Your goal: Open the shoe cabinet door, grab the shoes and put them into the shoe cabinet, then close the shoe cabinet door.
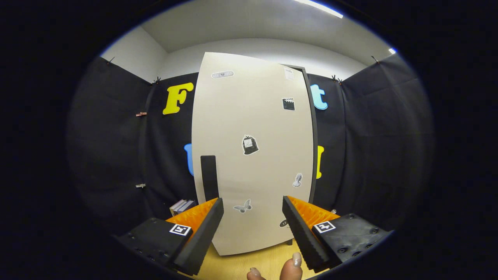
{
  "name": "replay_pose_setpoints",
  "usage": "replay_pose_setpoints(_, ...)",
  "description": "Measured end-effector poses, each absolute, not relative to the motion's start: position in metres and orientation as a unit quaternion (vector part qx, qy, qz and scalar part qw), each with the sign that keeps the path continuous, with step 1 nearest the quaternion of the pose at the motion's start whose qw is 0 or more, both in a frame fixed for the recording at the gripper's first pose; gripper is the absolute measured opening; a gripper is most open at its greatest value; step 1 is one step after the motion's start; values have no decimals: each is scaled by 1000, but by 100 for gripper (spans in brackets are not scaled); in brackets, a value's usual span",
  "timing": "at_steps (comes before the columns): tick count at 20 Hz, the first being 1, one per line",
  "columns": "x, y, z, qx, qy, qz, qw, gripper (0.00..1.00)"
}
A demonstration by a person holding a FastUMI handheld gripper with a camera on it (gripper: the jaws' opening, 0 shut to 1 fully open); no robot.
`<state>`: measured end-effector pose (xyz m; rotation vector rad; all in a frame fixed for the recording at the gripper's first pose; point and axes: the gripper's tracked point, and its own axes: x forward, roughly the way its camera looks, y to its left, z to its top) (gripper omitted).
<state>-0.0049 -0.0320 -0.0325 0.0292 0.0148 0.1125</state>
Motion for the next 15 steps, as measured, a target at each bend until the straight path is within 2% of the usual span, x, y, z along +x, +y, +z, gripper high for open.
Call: replay_pose_setpoints(15,-7,-37,-37,19,13,54,998,98)
